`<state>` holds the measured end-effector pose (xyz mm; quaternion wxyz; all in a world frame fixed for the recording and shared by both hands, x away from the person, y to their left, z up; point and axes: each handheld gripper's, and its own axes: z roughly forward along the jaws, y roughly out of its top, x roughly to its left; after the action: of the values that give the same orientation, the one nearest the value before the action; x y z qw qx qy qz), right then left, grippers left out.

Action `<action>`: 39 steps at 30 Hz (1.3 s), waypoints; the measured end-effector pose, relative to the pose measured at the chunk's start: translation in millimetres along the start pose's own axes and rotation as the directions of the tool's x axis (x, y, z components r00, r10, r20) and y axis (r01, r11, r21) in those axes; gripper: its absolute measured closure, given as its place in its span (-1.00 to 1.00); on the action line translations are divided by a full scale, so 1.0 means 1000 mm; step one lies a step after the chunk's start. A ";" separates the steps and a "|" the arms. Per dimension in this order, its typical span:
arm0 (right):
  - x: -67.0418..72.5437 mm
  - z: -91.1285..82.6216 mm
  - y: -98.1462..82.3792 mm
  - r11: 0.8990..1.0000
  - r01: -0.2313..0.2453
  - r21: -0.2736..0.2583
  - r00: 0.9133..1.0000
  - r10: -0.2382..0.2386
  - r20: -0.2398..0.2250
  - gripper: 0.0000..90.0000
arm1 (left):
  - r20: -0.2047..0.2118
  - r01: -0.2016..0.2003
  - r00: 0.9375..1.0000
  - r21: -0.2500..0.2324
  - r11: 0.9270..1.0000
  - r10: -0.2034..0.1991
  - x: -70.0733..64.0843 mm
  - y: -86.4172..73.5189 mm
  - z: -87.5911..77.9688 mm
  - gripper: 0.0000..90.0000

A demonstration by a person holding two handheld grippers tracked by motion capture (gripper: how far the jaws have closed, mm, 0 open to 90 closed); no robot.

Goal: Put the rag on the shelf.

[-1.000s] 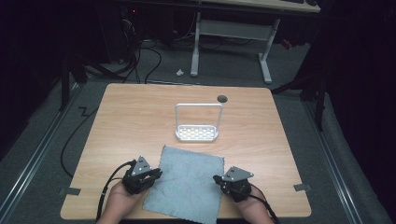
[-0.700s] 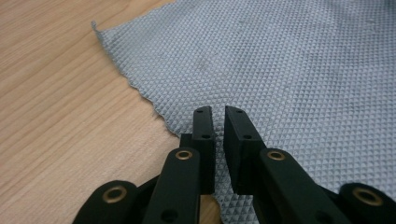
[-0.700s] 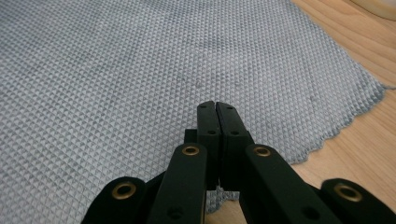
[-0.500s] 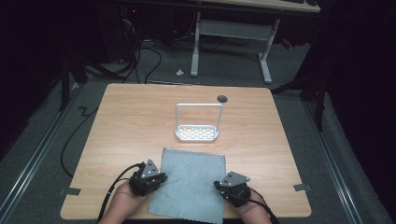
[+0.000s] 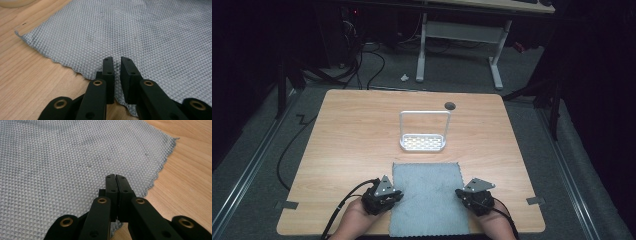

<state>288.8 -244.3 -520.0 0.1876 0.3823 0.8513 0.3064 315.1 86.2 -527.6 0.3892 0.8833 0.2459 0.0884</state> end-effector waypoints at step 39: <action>-0.014 -0.011 0.004 0.983 -0.072 -0.170 0.996 0.081 0.046 0.54 | -0.229 0.284 0.927 -0.092 0.954 -0.298 0.071 0.024 0.025 0.51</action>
<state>293.9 -256.7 -508.2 0.2297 0.4054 0.8021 0.3737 393.8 91.8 -529.6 0.3904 0.8083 0.4168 0.1430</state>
